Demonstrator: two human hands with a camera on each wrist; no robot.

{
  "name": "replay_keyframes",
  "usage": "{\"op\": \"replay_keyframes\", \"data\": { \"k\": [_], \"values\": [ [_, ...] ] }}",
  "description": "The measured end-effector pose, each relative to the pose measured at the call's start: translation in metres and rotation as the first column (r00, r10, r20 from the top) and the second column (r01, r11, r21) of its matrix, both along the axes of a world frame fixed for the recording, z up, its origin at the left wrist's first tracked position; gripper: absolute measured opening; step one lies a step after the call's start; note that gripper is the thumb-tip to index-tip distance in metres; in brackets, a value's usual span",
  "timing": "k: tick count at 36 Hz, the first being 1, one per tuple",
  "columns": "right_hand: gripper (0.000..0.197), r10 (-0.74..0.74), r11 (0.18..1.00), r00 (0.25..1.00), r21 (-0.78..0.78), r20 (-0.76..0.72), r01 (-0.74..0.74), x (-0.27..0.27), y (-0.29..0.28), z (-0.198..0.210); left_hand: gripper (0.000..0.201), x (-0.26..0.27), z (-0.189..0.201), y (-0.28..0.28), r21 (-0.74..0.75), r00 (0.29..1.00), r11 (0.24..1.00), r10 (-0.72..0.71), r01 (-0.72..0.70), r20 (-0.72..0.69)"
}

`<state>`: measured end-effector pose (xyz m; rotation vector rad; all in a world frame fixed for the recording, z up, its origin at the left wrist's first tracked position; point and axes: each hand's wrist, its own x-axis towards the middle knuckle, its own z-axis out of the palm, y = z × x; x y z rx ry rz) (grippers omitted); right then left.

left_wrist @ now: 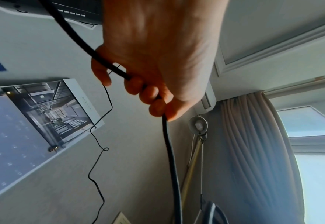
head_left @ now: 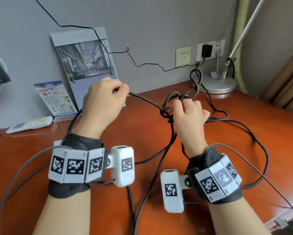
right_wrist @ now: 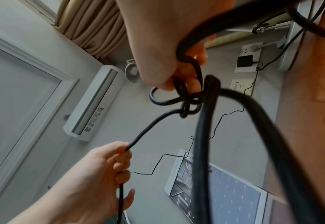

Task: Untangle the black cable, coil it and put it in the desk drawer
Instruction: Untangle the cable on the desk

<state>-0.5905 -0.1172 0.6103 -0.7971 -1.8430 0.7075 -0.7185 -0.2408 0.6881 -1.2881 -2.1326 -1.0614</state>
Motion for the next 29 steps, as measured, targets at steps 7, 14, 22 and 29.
{"op": "replay_keyframes", "data": {
  "k": [7, 14, 22, 29],
  "values": [
    [0.018, 0.39, 0.887, 0.903, -0.19, -0.182, -0.421, 0.016, 0.005, 0.009, 0.031, -0.004, 0.001, -0.004, 0.025, 0.998, 0.998, 0.062, -0.063, 0.02],
    [0.031, 0.489, 0.867, 0.859, -0.195, 0.149, -0.459, 0.037, 0.024, 0.02, 0.025, -0.02, 0.008, -0.018, 0.07, 0.984, 0.991, 0.105, -0.116, 0.144],
    [0.023, 0.54, 0.839, 0.829, -0.177, 0.144, -0.515, 0.053, 0.04, 0.062, 0.026, -0.05, 0.006, -0.041, 0.106, 0.926, 0.966, 0.192, -0.238, 0.326],
    [0.022, 0.532, 0.847, 0.801, -0.172, 0.276, -0.503, 0.041, 0.032, 0.076, 0.034, -0.059, -0.003, -0.042, -0.118, 0.924, 0.948, 0.315, -0.295, 0.219]
  ]
}}
